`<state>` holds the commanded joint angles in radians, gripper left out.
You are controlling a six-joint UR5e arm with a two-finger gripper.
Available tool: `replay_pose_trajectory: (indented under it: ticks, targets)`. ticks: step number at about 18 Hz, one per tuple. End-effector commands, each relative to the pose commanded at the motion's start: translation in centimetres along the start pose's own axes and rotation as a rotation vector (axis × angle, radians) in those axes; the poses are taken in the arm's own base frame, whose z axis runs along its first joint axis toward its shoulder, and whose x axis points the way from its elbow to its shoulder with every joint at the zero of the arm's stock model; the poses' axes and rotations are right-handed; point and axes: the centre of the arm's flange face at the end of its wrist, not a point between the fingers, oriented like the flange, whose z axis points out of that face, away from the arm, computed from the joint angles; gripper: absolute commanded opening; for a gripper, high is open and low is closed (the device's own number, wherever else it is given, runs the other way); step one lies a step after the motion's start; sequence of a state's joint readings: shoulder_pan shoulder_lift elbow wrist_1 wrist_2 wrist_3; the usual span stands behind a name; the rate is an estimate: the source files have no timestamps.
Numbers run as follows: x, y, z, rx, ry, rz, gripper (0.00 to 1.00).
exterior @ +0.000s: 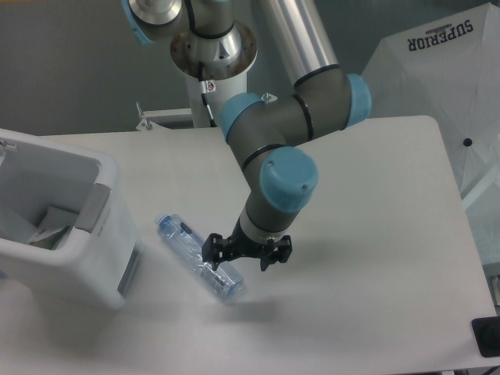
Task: Place the trash in the trash can
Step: 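Lower the gripper onto the water bottle and grasp it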
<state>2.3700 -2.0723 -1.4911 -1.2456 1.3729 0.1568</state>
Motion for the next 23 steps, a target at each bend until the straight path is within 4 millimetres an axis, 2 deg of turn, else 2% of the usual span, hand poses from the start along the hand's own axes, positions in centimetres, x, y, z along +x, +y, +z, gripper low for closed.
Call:
replay_pose_trajectory:
  ticks: [6, 10, 13, 21, 22, 23]
  targets:
    - [1.4, -0.7, 3.7, -0.058, -0.054, -0.069, 1.00]
    - [2.2, -1.0, 5.5, -0.082, -0.059, -0.085, 1.00]
    - [2.5, -1.9, 6.7, -0.091, -0.073, -0.103, 1.00]
    - [2.2, -2.5, 8.3, -0.112, -0.116, -0.117, 1.00]
    - [2.0, -2.6, 8.5, -0.114, -0.128, -0.117, 0.97]
    - [1.9, -2.7, 8.8, -0.117, -0.134, -0.119, 0.90]
